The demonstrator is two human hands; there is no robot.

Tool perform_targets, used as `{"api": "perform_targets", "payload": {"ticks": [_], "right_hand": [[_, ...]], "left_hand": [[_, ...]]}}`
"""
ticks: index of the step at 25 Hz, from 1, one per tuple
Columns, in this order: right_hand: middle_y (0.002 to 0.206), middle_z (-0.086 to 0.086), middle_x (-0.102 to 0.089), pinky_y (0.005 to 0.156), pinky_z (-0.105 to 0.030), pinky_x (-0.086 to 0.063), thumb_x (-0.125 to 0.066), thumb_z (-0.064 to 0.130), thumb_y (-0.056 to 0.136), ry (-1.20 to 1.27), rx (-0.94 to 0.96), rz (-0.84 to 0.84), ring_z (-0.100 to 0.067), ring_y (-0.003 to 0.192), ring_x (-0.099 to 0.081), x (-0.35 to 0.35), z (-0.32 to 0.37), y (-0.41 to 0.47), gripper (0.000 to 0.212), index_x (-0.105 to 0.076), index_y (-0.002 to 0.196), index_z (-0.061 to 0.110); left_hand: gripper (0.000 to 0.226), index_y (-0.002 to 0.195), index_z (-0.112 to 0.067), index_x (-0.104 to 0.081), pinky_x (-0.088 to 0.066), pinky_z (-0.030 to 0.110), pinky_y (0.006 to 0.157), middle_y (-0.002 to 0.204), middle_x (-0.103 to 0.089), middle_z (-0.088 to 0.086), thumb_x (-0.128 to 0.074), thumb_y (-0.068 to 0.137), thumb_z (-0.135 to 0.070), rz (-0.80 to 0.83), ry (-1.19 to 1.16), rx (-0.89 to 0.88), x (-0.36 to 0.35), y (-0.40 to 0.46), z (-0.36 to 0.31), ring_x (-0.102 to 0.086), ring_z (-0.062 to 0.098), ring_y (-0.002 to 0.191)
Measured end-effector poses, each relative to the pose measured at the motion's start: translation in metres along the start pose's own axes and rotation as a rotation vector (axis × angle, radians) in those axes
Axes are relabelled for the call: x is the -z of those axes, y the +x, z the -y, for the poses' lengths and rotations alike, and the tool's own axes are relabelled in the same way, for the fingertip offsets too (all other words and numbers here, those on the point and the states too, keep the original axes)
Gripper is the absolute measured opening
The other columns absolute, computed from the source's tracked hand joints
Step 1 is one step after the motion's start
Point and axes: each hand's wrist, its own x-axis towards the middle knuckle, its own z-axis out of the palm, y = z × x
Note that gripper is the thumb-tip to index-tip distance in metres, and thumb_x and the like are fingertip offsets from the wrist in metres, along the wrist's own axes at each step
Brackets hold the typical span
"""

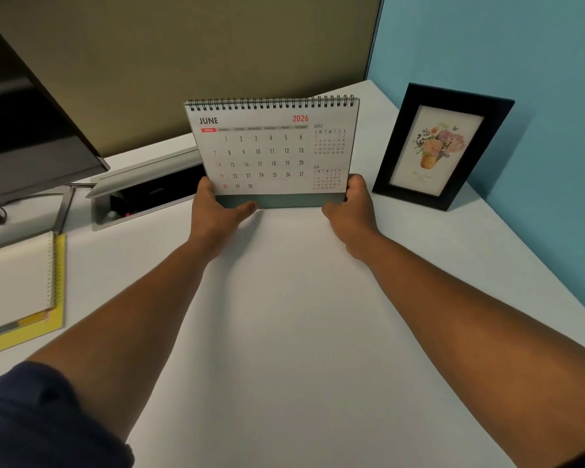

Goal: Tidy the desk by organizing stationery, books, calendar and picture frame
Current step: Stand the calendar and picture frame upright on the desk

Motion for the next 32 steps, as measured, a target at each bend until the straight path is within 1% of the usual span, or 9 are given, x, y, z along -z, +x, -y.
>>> {"api": "perform_targets", "payload": {"ticks": [4, 6, 9, 11, 13, 15, 20, 27, 32], "right_hand": [[0.119, 0.002, -0.06, 0.065, -0.009, -0.048, -0.061, -0.004, 0.086, 0.0, 0.001, -0.024, -0.018, 0.109, -0.059, -0.001, -0.002, 0.0, 0.042, -0.046, 0.116, 0.021], [0.118, 0.002, -0.059, 0.061, -0.009, -0.048, -0.059, -0.005, 0.085, 0.012, -0.001, -0.034, -0.018, 0.105, -0.059, 0.0, -0.001, 0.0, 0.044, -0.044, 0.116, 0.023], [0.119, 0.001, -0.058, 0.057, -0.005, -0.047, -0.058, -0.006, 0.086, -0.003, -0.009, -0.041, -0.016, 0.105, -0.057, -0.001, 0.001, 0.005, 0.046, -0.043, 0.119, 0.022], [0.121, 0.001, -0.057, 0.06, -0.007, -0.048, -0.058, -0.005, 0.087, -0.006, -0.011, -0.043, -0.017, 0.11, -0.057, 0.0, 0.003, 0.013, 0.045, -0.042, 0.121, 0.02], [0.123, 0.002, -0.057, 0.065, -0.011, -0.049, -0.057, -0.004, 0.087, -0.009, -0.015, -0.027, -0.017, 0.113, -0.056, 0.002, 0.004, 0.02, 0.045, -0.042, 0.122, 0.02], [0.123, 0.003, -0.058, 0.067, -0.011, -0.048, -0.056, -0.005, 0.087, -0.02, -0.022, -0.015, -0.016, 0.112, -0.056, 0.003, 0.006, 0.026, 0.047, -0.042, 0.123, 0.02], [0.122, 0.003, -0.058, 0.056, -0.001, -0.044, -0.055, -0.009, 0.085, -0.005, -0.033, -0.027, -0.015, 0.111, -0.055, 0.001, 0.008, 0.033, 0.051, -0.041, 0.124, 0.02], [0.124, 0.002, -0.059, 0.065, -0.005, -0.048, -0.053, -0.011, 0.084, 0.042, -0.013, -0.062, -0.017, 0.117, -0.055, 0.001, 0.0, 0.032, 0.054, -0.043, 0.126, 0.022], [0.127, 0.001, -0.058, 0.062, -0.002, -0.046, -0.051, -0.012, 0.086, 0.039, -0.004, -0.085, -0.016, 0.115, -0.055, 0.001, -0.004, 0.031, 0.055, -0.043, 0.129, 0.021]], "left_hand": [[0.069, 0.126, -0.018, -0.048, -0.051, 0.015, 0.093, 0.115, -0.061, -0.014, -0.09, 0.071, -0.013, -0.043, -0.05, -0.023, -0.003, -0.006, 0.001, -0.058, -0.009, 0.104], [0.07, 0.127, -0.019, -0.046, -0.049, 0.011, 0.091, 0.114, -0.058, -0.016, -0.09, 0.072, -0.015, -0.037, -0.031, -0.037, -0.006, -0.004, 0.001, -0.056, -0.008, 0.104], [0.073, 0.123, -0.027, -0.042, -0.049, 0.025, 0.101, 0.121, -0.055, -0.011, -0.092, 0.07, -0.022, 0.037, 0.033, -0.023, -0.006, 0.008, -0.001, -0.054, 0.006, 0.115], [0.075, 0.12, -0.029, -0.041, -0.05, 0.037, 0.105, 0.128, -0.055, -0.004, -0.093, 0.065, -0.026, 0.068, 0.06, -0.018, -0.007, 0.019, -0.002, -0.054, 0.012, 0.119], [0.077, 0.12, -0.029, -0.041, -0.05, 0.042, 0.105, 0.13, -0.055, -0.001, -0.093, 0.064, -0.025, 0.087, 0.061, -0.015, -0.01, 0.027, -0.004, -0.054, 0.016, 0.121], [0.078, 0.122, -0.026, -0.041, -0.051, 0.042, 0.104, 0.129, -0.056, -0.001, -0.093, 0.064, -0.023, 0.096, 0.055, -0.015, -0.013, 0.032, -0.006, -0.054, 0.016, 0.121], [0.079, 0.124, -0.025, -0.043, -0.052, 0.038, 0.103, 0.126, -0.06, -0.006, -0.093, 0.063, -0.019, 0.073, 0.006, -0.024, -0.014, 0.034, -0.002, -0.058, 0.013, 0.119], [0.077, 0.122, -0.027, -0.041, -0.051, 0.031, 0.104, 0.125, -0.06, -0.008, -0.092, 0.066, -0.016, 0.034, -0.029, -0.051, -0.016, 0.029, -0.003, -0.058, 0.009, 0.119], [0.077, 0.122, -0.023, -0.038, -0.05, 0.032, 0.106, 0.125, -0.058, -0.007, -0.092, 0.068, -0.017, 0.009, -0.02, -0.059, -0.018, 0.025, -0.006, -0.057, 0.011, 0.119]]}}
